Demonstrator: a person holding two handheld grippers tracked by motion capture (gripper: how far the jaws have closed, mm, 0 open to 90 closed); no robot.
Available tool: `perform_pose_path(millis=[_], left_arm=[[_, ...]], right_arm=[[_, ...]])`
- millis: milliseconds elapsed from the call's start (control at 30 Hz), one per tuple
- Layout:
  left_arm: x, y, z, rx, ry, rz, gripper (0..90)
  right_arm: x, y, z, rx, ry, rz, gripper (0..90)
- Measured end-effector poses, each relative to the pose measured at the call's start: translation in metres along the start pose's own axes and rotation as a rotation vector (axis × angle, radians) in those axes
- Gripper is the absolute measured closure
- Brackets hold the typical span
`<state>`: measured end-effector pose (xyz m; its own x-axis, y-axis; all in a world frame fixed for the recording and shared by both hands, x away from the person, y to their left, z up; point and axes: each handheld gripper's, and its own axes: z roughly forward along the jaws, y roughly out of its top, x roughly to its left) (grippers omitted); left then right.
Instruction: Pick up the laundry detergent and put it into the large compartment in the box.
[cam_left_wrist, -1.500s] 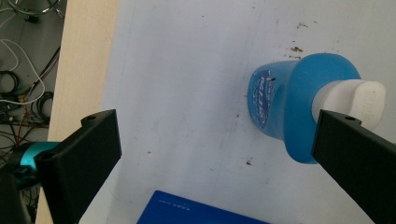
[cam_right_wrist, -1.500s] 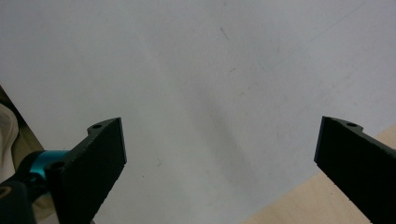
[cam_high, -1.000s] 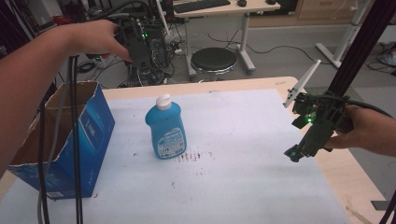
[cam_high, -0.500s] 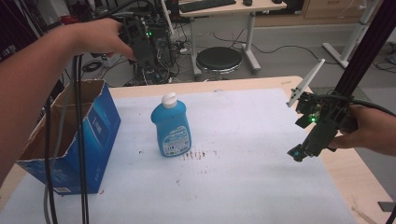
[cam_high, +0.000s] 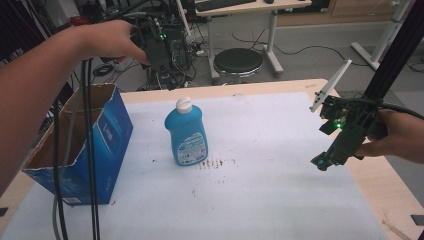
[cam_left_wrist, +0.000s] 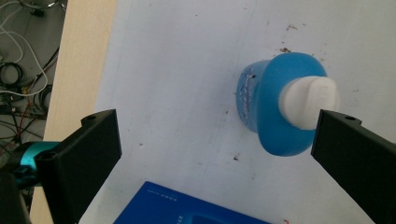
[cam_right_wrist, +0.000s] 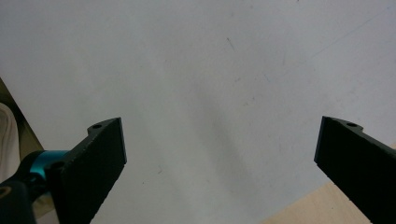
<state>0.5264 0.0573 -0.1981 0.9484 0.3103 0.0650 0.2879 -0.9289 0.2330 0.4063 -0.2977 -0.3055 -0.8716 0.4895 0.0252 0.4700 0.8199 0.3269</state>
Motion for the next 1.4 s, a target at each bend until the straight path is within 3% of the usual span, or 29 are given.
perform_pose_path(millis=[400,633,1167,1400], left_arm=[[-0.027,0.001,0.004,-0.014,-0.051,0.008,1.6],[-0.039,0.002,0.012,-0.013,-0.052,0.011,1.7],[-0.046,0.0,0.053,0.002,-0.083,-0.003,1.7],[-0.047,-0.001,0.063,0.011,-0.087,-0.011,1.6]], right_arm=[[-0.002,-0.004,0.003,-0.01,0.012,0.003,1.2],[-0.001,-0.005,0.003,-0.016,0.01,-0.009,1.2],[0.001,-0.006,0.004,-0.017,0.011,-0.008,1.2],[0.0,-0.005,0.005,-0.017,0.013,-0.011,1.2]])
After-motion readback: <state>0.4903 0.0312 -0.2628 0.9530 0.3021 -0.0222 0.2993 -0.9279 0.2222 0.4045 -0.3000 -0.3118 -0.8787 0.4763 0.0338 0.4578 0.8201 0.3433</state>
